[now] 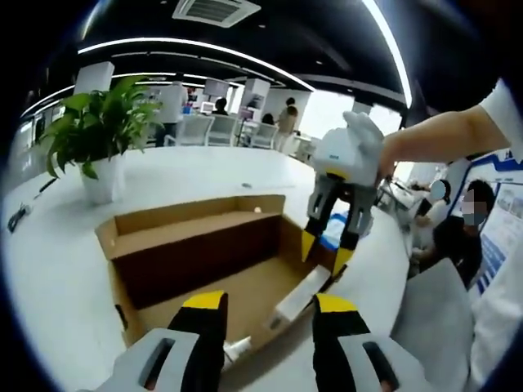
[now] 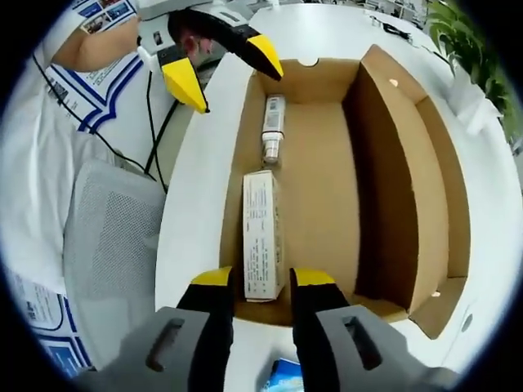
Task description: Operate the shoe box by opening the lid, removing the specified soft item, and placing it in the target area until the item is outside and the box remains undamaged.
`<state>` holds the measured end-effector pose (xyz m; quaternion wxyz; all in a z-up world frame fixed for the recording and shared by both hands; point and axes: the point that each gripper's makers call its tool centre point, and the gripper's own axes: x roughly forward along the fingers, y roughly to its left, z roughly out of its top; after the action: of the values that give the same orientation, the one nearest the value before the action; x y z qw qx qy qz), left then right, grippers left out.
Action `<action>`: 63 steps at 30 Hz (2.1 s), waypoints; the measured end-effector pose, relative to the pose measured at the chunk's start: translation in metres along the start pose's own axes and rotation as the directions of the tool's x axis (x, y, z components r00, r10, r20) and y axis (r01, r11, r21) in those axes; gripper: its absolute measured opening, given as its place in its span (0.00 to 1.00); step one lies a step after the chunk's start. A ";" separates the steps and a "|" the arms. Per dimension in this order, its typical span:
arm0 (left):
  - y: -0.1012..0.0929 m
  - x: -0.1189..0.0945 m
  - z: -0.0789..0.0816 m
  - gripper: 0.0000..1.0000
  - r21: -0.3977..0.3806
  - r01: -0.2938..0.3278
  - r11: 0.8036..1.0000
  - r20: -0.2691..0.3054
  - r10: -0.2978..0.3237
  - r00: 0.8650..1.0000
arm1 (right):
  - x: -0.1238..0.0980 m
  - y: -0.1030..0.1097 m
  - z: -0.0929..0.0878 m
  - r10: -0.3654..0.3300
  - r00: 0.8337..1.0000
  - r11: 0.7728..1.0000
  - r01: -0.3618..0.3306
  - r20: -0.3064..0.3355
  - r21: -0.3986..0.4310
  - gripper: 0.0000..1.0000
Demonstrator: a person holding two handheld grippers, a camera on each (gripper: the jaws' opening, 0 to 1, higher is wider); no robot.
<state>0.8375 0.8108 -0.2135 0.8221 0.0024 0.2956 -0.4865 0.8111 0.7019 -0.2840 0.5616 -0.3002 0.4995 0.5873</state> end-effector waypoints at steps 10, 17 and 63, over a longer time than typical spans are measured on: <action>0.005 0.000 -0.001 0.41 -0.018 -0.010 1.000 0.006 0.010 1.000 | 0.018 0.000 -0.004 0.004 0.999 1.000 -0.005 -0.040 -0.020 0.21; 0.008 -0.001 -0.004 0.41 -0.023 -0.017 1.000 0.005 0.017 1.000 | 0.028 -0.001 -0.004 -0.009 0.999 1.000 0.008 -0.047 -0.020 0.18; -0.020 -0.007 -0.001 0.41 0.009 -0.058 0.998 0.007 0.058 0.998 | -0.063 0.008 0.014 -0.213 0.974 0.962 0.222 0.073 -0.156 0.15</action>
<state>0.8188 0.8064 -0.2050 0.8368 0.0130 0.2906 -0.4639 0.8182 0.6933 -0.2196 0.6099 -0.3817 0.3978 0.5693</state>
